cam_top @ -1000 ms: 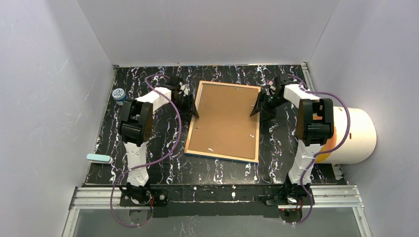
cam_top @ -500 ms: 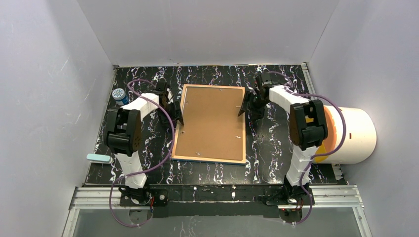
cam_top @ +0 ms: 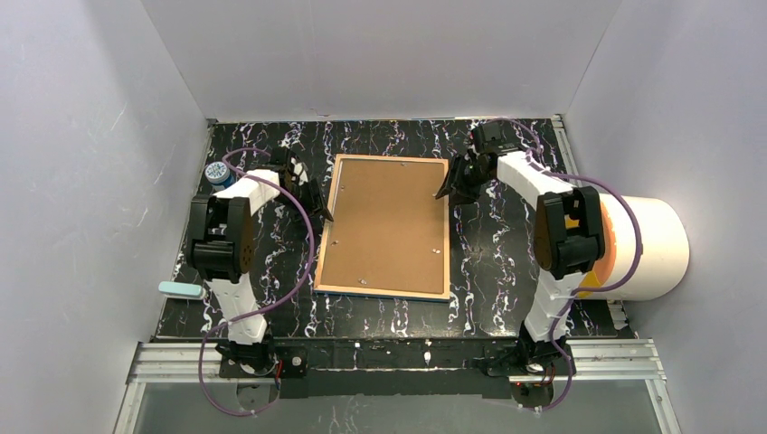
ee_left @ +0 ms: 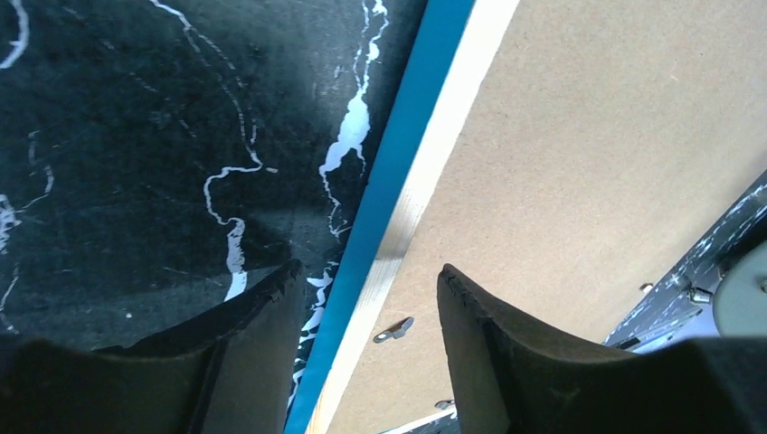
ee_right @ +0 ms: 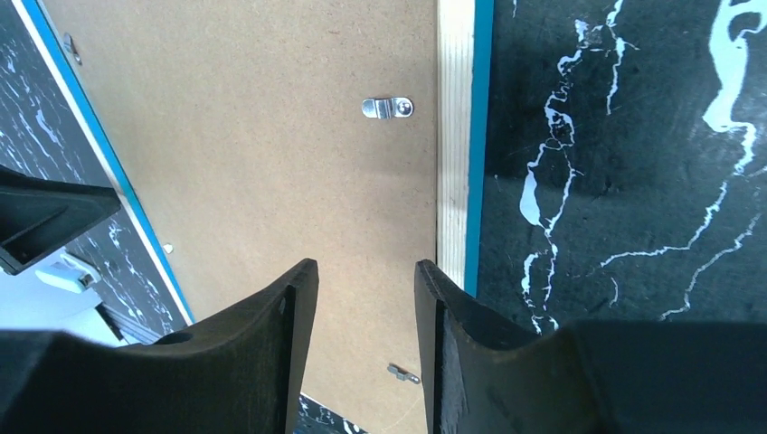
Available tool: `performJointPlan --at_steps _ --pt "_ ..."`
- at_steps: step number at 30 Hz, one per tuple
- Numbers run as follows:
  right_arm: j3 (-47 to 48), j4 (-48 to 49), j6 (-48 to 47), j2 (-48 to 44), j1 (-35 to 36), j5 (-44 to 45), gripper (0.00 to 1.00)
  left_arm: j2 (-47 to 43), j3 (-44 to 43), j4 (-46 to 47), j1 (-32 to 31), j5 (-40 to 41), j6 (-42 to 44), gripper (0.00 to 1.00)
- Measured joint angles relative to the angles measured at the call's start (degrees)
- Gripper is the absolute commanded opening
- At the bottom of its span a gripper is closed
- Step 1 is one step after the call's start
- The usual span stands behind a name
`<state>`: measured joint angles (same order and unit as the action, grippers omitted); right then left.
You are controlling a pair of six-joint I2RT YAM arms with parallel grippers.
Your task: Put the photo into the frame
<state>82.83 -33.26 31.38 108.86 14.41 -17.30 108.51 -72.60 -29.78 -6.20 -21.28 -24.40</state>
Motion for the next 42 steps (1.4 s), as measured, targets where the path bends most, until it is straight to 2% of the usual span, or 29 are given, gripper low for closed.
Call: performJointPlan --at_steps 22,32,37,42 --pt "-0.2 2.3 1.4 6.4 -0.1 -5.0 0.50 1.9 0.8 2.6 -0.1 -5.2 -0.3 0.50" --pt "-3.4 11.3 0.8 6.8 0.1 -12.9 0.50 2.1 0.8 2.8 -0.1 -5.8 -0.3 0.50" --pt "-3.5 12.9 -0.1 6.8 0.3 -13.0 0.51 2.1 0.8 2.8 -0.1 -5.7 -0.3 0.53" --pt "-3.5 12.0 -1.1 6.2 0.3 -10.9 0.51 2.1 -0.1 1.8 -0.1 -5.0 -0.2 0.61"
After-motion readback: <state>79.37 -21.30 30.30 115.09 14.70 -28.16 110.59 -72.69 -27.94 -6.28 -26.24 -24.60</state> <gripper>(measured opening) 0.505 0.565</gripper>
